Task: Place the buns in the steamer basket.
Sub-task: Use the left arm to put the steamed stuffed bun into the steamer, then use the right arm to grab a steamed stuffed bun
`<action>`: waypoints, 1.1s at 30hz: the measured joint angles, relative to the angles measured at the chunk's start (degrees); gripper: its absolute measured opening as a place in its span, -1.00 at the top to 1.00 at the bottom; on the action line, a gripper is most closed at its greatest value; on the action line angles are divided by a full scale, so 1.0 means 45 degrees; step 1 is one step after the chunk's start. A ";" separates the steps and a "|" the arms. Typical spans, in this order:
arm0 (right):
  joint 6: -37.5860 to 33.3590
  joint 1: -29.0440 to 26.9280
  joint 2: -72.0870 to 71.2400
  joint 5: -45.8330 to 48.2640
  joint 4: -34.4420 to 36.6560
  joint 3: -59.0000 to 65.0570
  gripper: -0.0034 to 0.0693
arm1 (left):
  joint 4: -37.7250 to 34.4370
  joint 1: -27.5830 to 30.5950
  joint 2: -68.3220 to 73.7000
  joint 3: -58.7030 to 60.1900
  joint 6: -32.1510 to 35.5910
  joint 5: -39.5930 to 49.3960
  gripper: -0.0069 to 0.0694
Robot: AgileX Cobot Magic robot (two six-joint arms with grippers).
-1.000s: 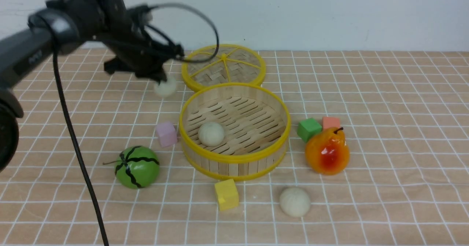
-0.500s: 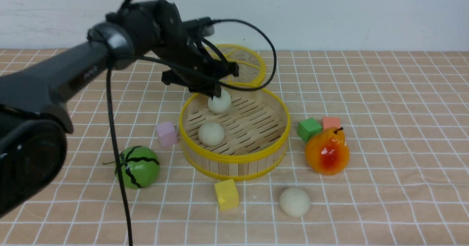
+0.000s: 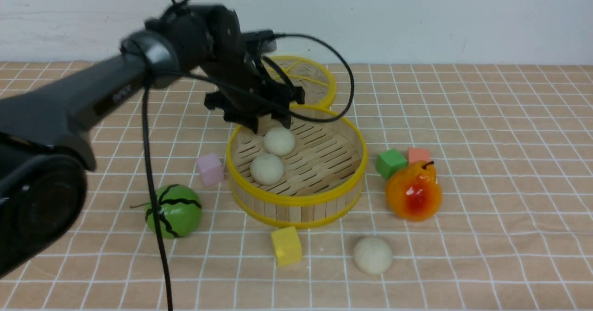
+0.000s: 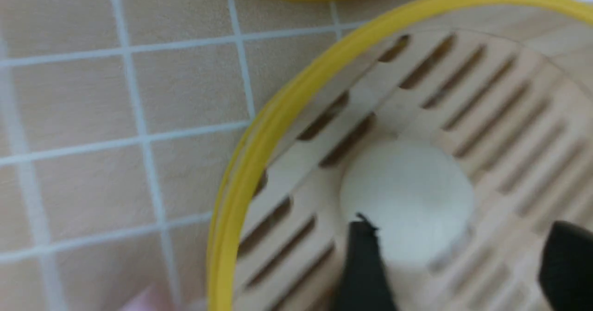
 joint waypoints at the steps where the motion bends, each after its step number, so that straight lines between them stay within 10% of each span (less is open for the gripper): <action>1: 0.0000 0.0000 0.0000 0.0000 0.0000 0.0000 0.25 | 0.0217 0.0000 -0.0463 -0.0282 0.0000 0.0587 -0.59; 10: 0.0000 0.0000 0.0000 0.0000 0.0000 0.0000 0.25 | 0.1042 0.0000 -0.4854 -0.1774 0.0247 0.3940 -0.60; 17: 0.0000 0.0000 0.0000 0.0000 0.0000 0.0000 0.25 | 0.0353 0.0000 -1.0139 0.0164 0.0363 0.3942 -0.12; 26: -0.0033 0.0000 0.0000 0.0000 0.0000 0.0000 0.25 | 0.0810 0.0000 -1.9842 0.9866 -0.0715 0.2420 0.85; 33: -0.0033 0.0000 0.0000 0.0000 0.0000 0.0000 0.25 | 0.1511 0.0000 -2.3446 1.5405 -0.2539 0.1379 0.85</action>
